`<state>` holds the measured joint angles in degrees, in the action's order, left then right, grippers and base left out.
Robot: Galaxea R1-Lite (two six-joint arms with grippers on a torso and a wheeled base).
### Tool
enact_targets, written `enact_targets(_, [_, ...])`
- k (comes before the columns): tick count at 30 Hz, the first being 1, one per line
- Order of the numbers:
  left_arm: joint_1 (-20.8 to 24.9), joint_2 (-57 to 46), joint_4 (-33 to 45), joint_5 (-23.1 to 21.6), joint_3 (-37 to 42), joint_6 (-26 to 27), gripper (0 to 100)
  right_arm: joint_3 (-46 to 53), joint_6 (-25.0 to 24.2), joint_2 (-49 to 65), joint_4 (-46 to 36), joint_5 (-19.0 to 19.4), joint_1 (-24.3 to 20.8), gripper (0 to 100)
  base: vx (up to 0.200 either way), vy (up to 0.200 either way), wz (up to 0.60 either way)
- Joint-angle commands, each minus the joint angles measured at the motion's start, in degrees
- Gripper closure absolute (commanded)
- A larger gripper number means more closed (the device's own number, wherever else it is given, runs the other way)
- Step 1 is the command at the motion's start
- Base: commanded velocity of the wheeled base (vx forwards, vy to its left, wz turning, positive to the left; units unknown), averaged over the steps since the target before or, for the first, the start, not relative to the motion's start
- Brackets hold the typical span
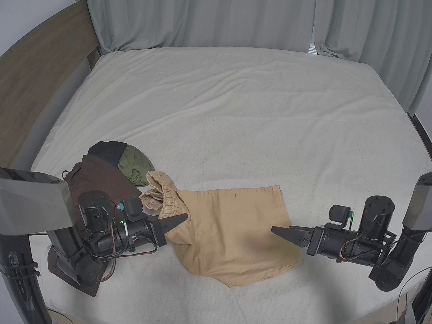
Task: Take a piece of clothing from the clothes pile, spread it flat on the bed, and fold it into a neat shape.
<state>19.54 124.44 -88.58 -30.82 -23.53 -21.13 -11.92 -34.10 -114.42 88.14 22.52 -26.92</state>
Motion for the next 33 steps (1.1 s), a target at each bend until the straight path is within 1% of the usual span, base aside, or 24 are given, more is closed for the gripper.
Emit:
enact_targets(1, [1.0, 0.6, 0.0, 0.1, -1.4, -0.1, 100, 0.0, 0.0, 0.0, 0.0, 0.1, 0.1, 0, 0.0, 0.0, 0.0])
enact_targets(13, [4.5, 3.4, 0.2, 0.3, -5.1, -0.2, 100, -0.1, 0.0, 0.1, 0.0, 0.1, 0.5, 0, 0.0, 0.0, 0.0])
enact_targets(18, [5.9, 3.9, 0.6, 0.4, -6.6, -0.3, 100, -0.2, 0.0, 0.0, 0.0, 0.2, 1.8, 0, 0.0, 0.0, 0.0])
enact_targets(22, [7.0, 4.2, 0.7, 0.5, -8.2, -1.7, 100, -0.3, 0.0, 0.1, -0.1, 0.2, 3.1, 0, 0.0, 0.0, 0.0])
enact_targets(30, [8.1, 5.3, 1.6, 0.5, -10.7, -2.3, 100, -0.3, 0.0, -0.1, 0.0, 0.2, 5.1, 0, 0.0, 0.0, 0.0])
enact_targets(32, [8.6, 5.2, 2.0, 0.5, -11.1, -2.9, 100, -0.3, 0.1, -0.1, 0.0, 0.2, 5.5, 0, 0.0, 0.0, 0.0])
enact_targets(33, [9.4, 5.3, 2.4, 0.5, -12.1, -4.0, 100, -0.2, 0.1, -0.1, -0.1, 0.6, 5.9, 0, 0.0, 0.0, 0.0])
